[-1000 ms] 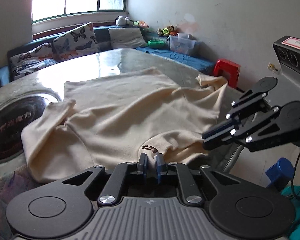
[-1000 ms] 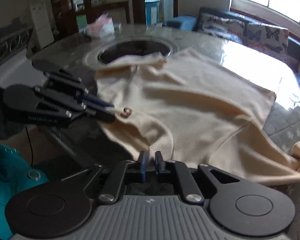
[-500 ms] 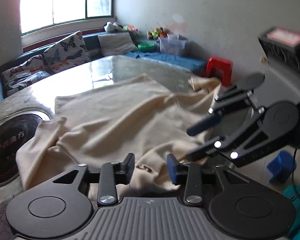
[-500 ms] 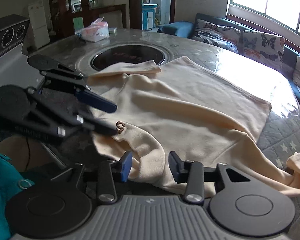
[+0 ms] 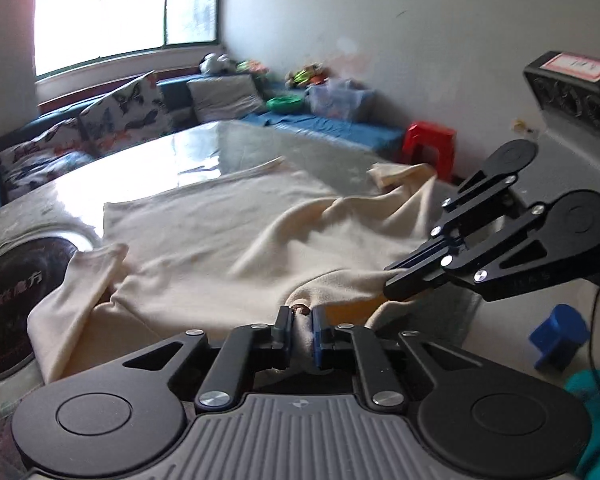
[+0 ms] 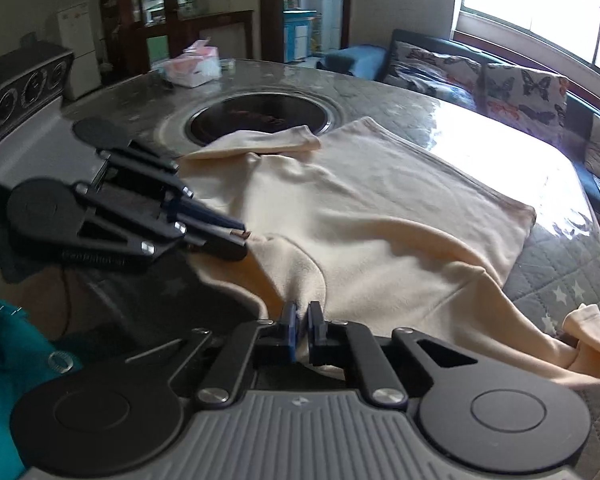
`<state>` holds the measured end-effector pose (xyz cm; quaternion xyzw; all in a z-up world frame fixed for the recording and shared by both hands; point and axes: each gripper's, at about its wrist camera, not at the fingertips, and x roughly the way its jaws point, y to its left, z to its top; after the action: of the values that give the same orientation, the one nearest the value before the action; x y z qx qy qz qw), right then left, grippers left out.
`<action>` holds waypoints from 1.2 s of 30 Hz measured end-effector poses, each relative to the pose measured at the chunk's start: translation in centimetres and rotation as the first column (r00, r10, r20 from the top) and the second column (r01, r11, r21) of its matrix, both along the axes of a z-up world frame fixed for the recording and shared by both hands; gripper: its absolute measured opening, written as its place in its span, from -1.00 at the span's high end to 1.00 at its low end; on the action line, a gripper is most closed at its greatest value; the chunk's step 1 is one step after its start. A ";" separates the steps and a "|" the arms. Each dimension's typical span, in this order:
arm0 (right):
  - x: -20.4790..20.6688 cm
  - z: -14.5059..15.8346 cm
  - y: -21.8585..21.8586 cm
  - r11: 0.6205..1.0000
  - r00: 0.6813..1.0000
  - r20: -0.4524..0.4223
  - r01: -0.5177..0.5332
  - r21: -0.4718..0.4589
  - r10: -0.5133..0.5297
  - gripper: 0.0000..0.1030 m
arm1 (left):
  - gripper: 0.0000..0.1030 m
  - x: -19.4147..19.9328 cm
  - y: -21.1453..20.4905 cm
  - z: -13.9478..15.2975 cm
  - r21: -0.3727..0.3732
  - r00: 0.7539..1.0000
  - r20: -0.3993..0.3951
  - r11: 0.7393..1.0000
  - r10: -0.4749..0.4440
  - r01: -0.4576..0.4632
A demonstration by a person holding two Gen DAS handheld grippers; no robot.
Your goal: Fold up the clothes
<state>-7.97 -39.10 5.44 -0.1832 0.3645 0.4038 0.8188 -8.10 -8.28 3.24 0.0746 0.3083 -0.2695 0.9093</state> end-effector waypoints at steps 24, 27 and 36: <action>8.2 -2.3 -1.6 0.963 0.958 0.101 0.266 0.040 -0.269 0.22 | 0.56 11.3 1.9 -0.4 -0.036 0.962 -0.083 0.964 0.261 -0.264; 8.3 -3.5 -1.9 0.959 0.956 0.088 0.282 0.001 -0.281 0.22 | 0.56 11.8 2.5 -1.3 -0.003 0.949 -0.089 0.953 0.302 -0.303; 6.3 -3.7 -4.8 0.946 0.944 0.054 0.324 0.029 -0.325 0.21 | 0.51 11.9 4.4 -2.5 0.026 0.924 -0.069 0.926 0.377 -0.376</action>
<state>-1.68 -43.93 1.75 -0.1241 0.3620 0.2615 0.8861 3.81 -3.86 0.76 0.0096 0.3513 -0.0905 0.9318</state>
